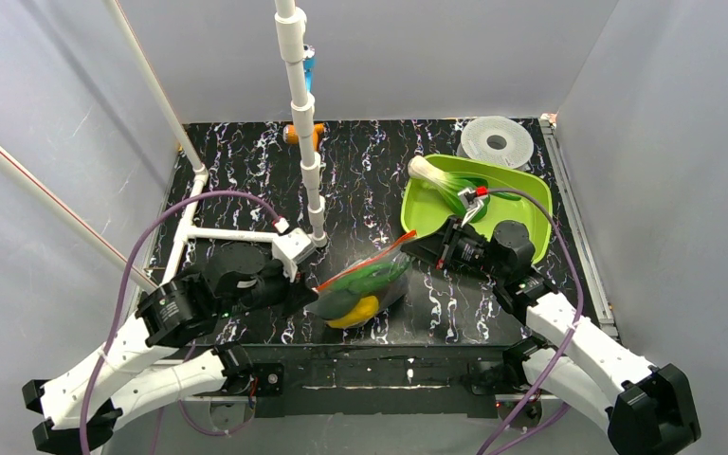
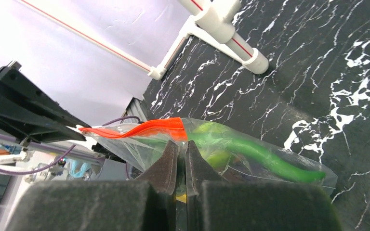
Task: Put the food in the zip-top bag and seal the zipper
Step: Zip the zipper food storage bag at the center of the board.
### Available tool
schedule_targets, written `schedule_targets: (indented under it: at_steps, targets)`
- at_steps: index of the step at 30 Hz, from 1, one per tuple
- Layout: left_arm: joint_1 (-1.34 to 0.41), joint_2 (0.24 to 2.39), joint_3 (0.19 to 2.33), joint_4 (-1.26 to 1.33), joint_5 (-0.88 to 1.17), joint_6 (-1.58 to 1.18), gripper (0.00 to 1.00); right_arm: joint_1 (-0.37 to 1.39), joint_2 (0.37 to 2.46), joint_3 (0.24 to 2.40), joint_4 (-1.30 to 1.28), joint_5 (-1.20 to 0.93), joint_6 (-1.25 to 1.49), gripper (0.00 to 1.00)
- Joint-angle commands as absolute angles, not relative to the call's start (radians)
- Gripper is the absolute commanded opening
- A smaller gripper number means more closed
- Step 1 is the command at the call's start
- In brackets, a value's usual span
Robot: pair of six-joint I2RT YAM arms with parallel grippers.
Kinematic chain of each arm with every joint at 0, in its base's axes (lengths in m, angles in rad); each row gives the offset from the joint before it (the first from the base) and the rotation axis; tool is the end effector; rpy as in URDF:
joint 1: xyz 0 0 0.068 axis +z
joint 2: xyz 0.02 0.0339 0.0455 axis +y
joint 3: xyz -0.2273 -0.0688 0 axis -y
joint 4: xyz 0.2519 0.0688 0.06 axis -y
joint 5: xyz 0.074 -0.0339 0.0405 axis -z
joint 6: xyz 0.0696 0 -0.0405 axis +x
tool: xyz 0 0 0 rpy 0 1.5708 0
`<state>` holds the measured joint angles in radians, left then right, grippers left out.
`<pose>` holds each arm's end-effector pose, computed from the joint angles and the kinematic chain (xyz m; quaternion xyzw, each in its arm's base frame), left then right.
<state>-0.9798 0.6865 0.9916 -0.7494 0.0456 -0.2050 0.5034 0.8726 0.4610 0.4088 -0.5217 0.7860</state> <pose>0.1066 -0.1645 0.3288 0.3306 0.7781 -0.3140 0.4321 0.2137 0.1573 0.2414 -0.0839 0.7030 0.5560 0.4355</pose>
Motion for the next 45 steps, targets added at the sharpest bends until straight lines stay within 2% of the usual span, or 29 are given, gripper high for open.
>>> schedule_targets:
  at_steps: [1, 12, 13, 15, 18, 24, 30, 34, 41, 45]
  targets:
    - [-0.979, 0.621, 0.988, -0.883, 0.015, -0.236, 0.00, 0.470, 0.839, 0.450, 0.339, -0.358, 0.738, 0.01]
    - [-0.979, 0.595, 0.996, -0.887, 0.052, -0.273, 0.00, 0.471, 0.821, 0.484, 0.266, -0.389, 0.687, 0.01]
    - [-0.979, 0.601, 0.999, -0.889, 0.055, -0.272, 0.08, 0.471, 0.823, 0.494, 0.257, -0.400, 0.680, 0.01]
    - [-0.979, 0.610, 1.006, -0.893, 0.043, -0.272, 0.30, 0.471, 0.845, 0.525, 0.232, -0.430, 0.667, 0.01]
    - [-0.979, 0.624, 1.023, -0.887, 0.016, -0.267, 0.49, 0.493, 0.908, 0.573, 0.204, -0.442, 0.660, 0.01]
    - [-0.979, 0.623, 1.113, -0.885, -0.146, -0.266, 0.65, 0.610, 1.029, 0.653, 0.185, -0.310, 0.682, 0.01]
    - [-0.979, 0.554, 1.183, -0.930, -0.323, -0.308, 0.73, 0.627, 1.154, 0.757, -0.029, -0.081, 0.758, 0.01]
    - [-0.979, 0.480, 1.168, -0.919, -0.338, -0.333, 0.76, 0.635, 1.253, 0.841, -0.185, 0.031, 0.794, 0.01]
    - [-0.979, 0.445, 1.125, -0.908, -0.355, -0.350, 0.77, 0.751, 1.367, 0.925, -0.285, 0.191, 0.850, 0.01]
    - [-0.979, 0.466, 1.123, -0.907, -0.339, -0.345, 0.77, 0.785, 1.404, 0.946, -0.307, 0.194, 0.864, 0.01]
